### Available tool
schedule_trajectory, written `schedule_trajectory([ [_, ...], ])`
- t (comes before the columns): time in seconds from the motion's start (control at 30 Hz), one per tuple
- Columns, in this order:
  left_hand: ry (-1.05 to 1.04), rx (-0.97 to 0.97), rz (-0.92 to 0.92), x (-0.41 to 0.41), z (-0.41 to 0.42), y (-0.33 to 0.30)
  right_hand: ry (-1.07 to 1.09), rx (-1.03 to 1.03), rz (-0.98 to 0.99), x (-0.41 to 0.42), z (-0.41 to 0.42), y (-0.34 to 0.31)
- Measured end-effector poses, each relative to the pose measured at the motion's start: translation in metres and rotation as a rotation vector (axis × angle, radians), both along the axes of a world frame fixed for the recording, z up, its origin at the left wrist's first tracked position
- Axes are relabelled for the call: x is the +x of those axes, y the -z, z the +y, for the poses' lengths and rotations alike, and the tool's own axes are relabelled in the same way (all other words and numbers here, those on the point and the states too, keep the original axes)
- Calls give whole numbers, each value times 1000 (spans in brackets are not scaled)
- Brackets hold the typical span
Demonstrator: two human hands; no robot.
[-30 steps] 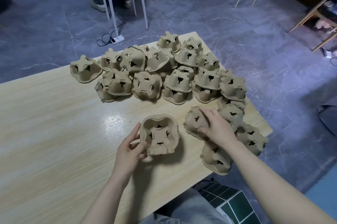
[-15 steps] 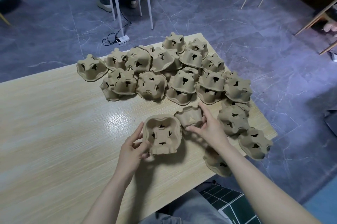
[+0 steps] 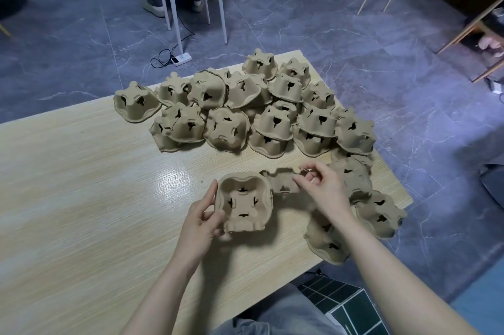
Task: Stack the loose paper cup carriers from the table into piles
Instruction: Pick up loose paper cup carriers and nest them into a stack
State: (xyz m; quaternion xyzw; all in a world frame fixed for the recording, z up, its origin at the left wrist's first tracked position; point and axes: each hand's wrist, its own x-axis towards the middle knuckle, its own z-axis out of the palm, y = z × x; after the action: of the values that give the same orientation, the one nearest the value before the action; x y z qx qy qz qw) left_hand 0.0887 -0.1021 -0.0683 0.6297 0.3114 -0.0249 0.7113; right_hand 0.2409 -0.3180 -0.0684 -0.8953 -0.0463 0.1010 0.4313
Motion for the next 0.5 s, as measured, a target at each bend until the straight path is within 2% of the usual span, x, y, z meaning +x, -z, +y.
schedule_trajectory([
  [0.2,91,38,-24,0,2,-2,-20,11,-108,-16,-5,-15],
  [0.37,99,43,-26,1,3,-6,32,152,-220,-36,3,-33],
  [0.5,139,71,-44,0,3,-15,-70,195,-349,-55,12,-47],
])
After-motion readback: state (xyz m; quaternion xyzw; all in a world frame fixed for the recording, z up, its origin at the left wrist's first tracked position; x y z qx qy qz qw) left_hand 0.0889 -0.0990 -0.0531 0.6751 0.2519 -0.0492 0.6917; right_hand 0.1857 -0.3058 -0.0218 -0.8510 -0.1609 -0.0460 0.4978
